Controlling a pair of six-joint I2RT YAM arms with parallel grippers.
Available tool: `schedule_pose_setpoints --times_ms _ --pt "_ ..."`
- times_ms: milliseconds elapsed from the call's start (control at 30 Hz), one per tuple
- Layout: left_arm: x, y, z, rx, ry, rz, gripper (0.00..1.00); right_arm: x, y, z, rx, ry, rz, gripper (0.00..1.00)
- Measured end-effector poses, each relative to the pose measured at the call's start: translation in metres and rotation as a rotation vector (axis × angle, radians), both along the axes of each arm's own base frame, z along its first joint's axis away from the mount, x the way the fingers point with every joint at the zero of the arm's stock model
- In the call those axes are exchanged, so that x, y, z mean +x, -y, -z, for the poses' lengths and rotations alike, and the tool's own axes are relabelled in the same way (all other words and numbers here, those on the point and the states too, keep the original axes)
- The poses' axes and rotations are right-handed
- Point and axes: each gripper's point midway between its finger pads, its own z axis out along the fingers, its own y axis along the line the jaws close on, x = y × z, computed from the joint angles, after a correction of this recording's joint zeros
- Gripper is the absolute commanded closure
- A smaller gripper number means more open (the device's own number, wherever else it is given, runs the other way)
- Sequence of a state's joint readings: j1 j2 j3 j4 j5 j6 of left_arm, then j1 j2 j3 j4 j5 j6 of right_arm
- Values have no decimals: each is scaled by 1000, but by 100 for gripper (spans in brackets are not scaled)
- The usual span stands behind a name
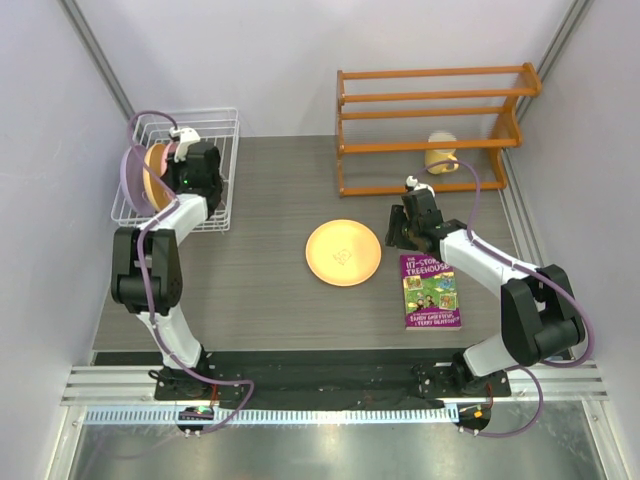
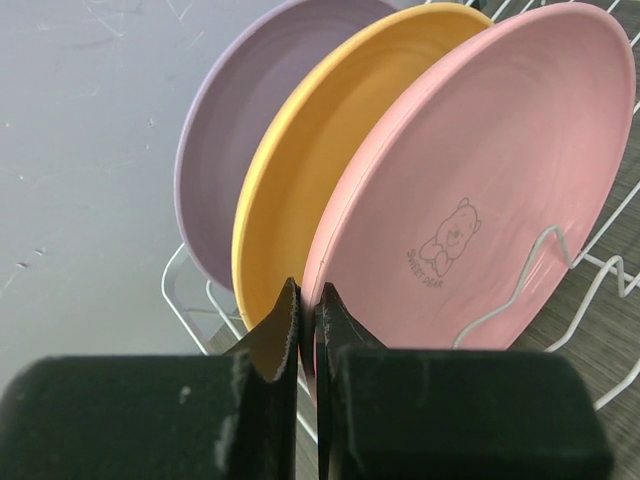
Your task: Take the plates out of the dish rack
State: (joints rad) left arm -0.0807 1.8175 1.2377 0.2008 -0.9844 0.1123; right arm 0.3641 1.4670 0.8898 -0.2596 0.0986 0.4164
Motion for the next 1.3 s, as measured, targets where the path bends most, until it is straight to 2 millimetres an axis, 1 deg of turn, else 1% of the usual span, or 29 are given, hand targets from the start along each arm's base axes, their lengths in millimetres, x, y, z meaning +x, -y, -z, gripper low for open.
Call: schedule_pose_setpoints --times_ms 100,167,367,433,467,567,633,700,767,833,933,1033,1067,1100,1133,1200,1300 --pt "-3 0 -7 2 -1 5 100 -1 0 1 -1 -1 0 51" --pt "-6 -1 -18 10 8 8 100 -1 0 1 -1 -3 0 51" --pt "-25 -3 -78 43 98 7 100 -1 0 0 5 -2 -3 51" --pt "-32 0 -101 65 130 10 100 -1 0 -2 8 4 -3 51" --pt "-35 2 -109 73 141 11 100 -1 0 -4 10 8 -3 51" --pt "-43 14 -128 99 160 25 100 -1 0 -15 19 35 -2 50" --pt "-48 27 -138 104 168 51 100 -1 0 -24 28 59 -4 49" --pt "-52 44 -144 81 177 105 100 -2 0 -37 41 92 -5 48" --pt "-53 63 -144 31 181 189 100 -3 -2 -51 63 126 -18 47" --pt "-54 89 -145 -68 211 309 100 -5 -6 -64 90 155 -36 47" --pt "-57 130 -144 -260 263 497 100 -5 -20 -82 155 183 -92 46" --pt "-64 162 -139 -449 306 631 100 -6 -37 -93 231 201 -150 43" --pt "-67 176 -133 -523 307 679 100 -5 -42 -97 262 207 -164 42" --pt "-69 186 -127 -576 299 718 100 -5 -46 -101 284 215 -175 38" --pt "-71 199 -117 -644 284 754 100 -4 -52 -106 313 227 -188 38" --pt "-78 223 -90 -774 225 816 100 -2 -62 -117 375 261 -213 37" --pt "-93 248 -53 -914 128 860 100 1 -74 -131 446 299 -244 37"
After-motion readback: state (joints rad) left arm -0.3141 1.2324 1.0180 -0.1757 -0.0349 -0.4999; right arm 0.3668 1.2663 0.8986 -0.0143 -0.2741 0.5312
